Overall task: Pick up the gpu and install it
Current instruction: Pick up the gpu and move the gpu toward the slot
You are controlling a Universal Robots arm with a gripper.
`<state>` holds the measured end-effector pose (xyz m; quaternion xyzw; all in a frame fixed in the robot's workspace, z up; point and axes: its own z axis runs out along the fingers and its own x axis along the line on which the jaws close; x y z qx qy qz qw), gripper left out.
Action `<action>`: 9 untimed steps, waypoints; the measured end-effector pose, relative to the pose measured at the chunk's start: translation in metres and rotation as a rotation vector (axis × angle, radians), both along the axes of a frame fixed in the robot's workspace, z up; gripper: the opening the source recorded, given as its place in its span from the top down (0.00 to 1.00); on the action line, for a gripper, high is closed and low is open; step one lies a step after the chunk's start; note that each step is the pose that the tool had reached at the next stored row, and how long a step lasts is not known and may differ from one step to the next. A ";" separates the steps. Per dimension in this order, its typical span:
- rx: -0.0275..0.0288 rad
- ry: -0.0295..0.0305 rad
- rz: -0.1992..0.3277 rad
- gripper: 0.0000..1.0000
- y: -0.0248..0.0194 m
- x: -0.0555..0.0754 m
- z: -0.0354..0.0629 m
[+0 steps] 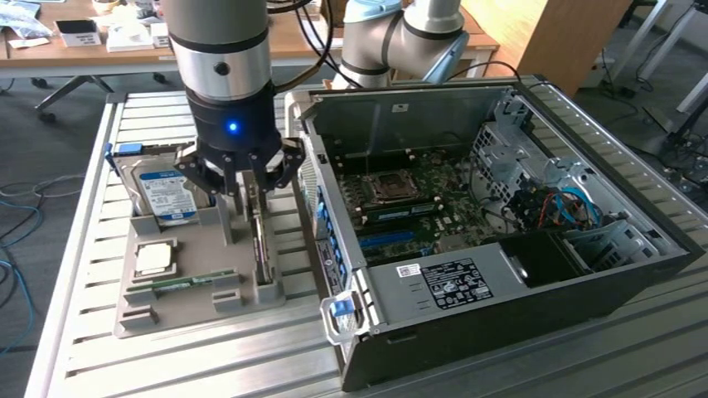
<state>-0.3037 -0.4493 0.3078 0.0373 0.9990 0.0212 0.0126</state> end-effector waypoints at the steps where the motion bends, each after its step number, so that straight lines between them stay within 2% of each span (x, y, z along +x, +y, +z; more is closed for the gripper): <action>1: -0.0003 0.0001 0.000 0.64 0.0000 0.000 -0.0013; 9: -0.0011 0.0001 0.000 0.64 0.0001 -0.001 -0.0101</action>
